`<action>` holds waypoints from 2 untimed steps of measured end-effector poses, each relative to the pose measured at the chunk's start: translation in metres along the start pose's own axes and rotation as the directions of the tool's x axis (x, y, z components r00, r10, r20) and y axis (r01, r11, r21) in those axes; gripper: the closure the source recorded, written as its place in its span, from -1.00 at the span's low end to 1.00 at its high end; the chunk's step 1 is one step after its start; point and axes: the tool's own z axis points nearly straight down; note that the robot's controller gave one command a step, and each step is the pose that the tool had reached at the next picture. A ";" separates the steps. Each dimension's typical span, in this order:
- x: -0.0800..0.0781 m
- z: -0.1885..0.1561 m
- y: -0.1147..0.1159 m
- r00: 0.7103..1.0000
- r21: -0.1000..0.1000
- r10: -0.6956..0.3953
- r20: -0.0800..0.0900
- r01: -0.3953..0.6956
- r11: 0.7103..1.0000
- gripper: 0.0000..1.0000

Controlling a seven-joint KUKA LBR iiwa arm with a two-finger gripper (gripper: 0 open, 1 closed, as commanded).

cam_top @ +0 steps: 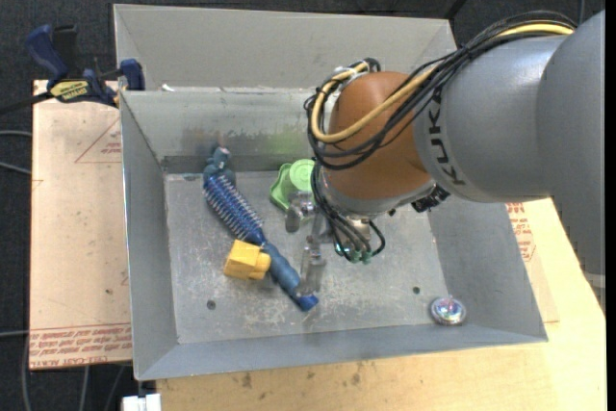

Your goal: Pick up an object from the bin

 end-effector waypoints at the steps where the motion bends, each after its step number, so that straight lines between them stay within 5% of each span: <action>1: 0.024 0.070 0.000 0.967 -0.001 0.254 0.002 -0.254 0.967 -1.00; 2: 0.022 0.068 0.000 0.967 -0.002 0.256 0.007 -0.256 0.967 1.00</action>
Offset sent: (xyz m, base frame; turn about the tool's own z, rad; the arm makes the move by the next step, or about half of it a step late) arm -0.0226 -0.0004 -0.0674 0.2588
